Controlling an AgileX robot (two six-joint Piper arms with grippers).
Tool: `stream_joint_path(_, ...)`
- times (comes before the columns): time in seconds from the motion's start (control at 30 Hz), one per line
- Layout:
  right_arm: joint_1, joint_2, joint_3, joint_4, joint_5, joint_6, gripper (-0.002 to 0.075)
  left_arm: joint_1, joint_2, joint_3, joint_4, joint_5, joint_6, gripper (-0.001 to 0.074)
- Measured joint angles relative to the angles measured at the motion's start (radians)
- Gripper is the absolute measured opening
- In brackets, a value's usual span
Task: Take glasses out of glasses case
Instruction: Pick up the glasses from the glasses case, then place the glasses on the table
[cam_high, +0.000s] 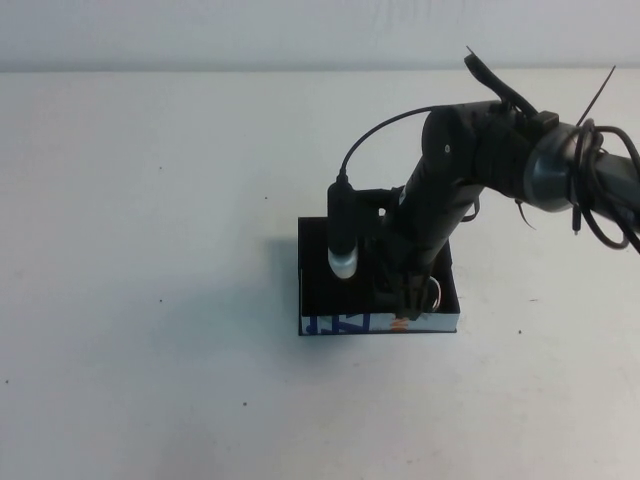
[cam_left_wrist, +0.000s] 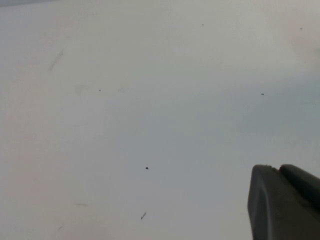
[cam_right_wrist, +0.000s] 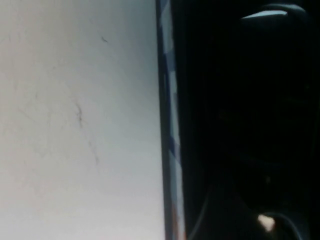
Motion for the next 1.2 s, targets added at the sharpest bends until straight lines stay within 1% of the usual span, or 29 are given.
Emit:
stream_joint_path(0.13, 0.000, 0.011, 0.000, 0.024, 0.000, -0.011, 0.0324, 0.000, 0.000, 0.000, 0.000, 0.000, 0.000, -0.0004)
stream_joint_path(0.2, 0.000, 0.011, 0.000, 0.031, -0.004, -0.018, 0.0307, 0.000, 0.000, 0.000, 0.000, 0.000, 0.000, -0.0005)
stream_joint_path(0.27, 0.000, 0.011, 0.000, 0.036, -0.013, -0.023, 0.0271, 0.000, 0.000, 0.000, 0.000, 0.000, 0.000, -0.0004)
stream_joint_path(0.3, 0.000, 0.011, 0.000, 0.037, -0.016, -0.023, 0.0242, 0.000, 0.000, 0.000, 0.000, 0.000, 0.000, -0.0004)
stream_joint_path(0.43, -0.002, 0.011, -0.022, 0.043, 0.001, -0.022, 0.0083, 0.000, 0.000, 0.000, 0.000, 0.000, 0.000, -0.0005)
stream_joint_path(0.5, -0.004, 0.009, -0.053, 0.045, 0.032, 0.002, 0.0034, 0.000, 0.000, 0.000, 0.000, 0.000, 0.000, -0.0005)
stream_joint_path(0.53, -0.008, 0.005, -0.071, 0.047, 0.054, 0.021, 0.0020, 0.000, 0.000, 0.000, 0.000, 0.000, 0.000, -0.0004)
stream_joint_path(0.63, -0.019, -0.030, -0.122, 0.037, 0.135, 0.089, 0.0011, 0.000, 0.000, 0.000, 0.000, 0.000, 0.000, -0.0004)
stream_joint_path(0.77, -0.039, -0.110, -0.159, -0.018, 0.221, 0.244, 0.0011, 0.000, 0.000, 0.000, 0.000, 0.000, 0.000, -0.0005)
stream_joint_path(0.83, -0.067, -0.158, -0.159, -0.038, 0.238, 0.401, 0.0011, 0.000, 0.000, 0.000, 0.000, 0.000, 0.000, -0.0004)
stream_joint_path(0.93, -0.147, -0.225, -0.119, -0.029, 0.242, 0.654, 0.0011, 0.000, 0.000, 0.000, 0.000, 0.000, 0.000, -0.0004)
stream_joint_path(1.0, -0.204, -0.265, -0.061, -0.009, 0.242, 0.789, 0.0011, 0.000, 0.000, 0.000, 0.000, 0.000, 0.000, -0.0004)
stream_joint_path(1.1, -0.274, -0.329, 0.073, 0.000, 0.242, 0.929, 0.0011, 0.000, 0.000, 0.000, 0.000, 0.000, 0.000, -0.0004)
stream_joint_path(1.2, -0.303, -0.391, 0.238, -0.054, 0.239, 1.051, 0.0011, 0.000, 0.000, 0.000, 0.000, 0.000, 0.000, -0.0004)
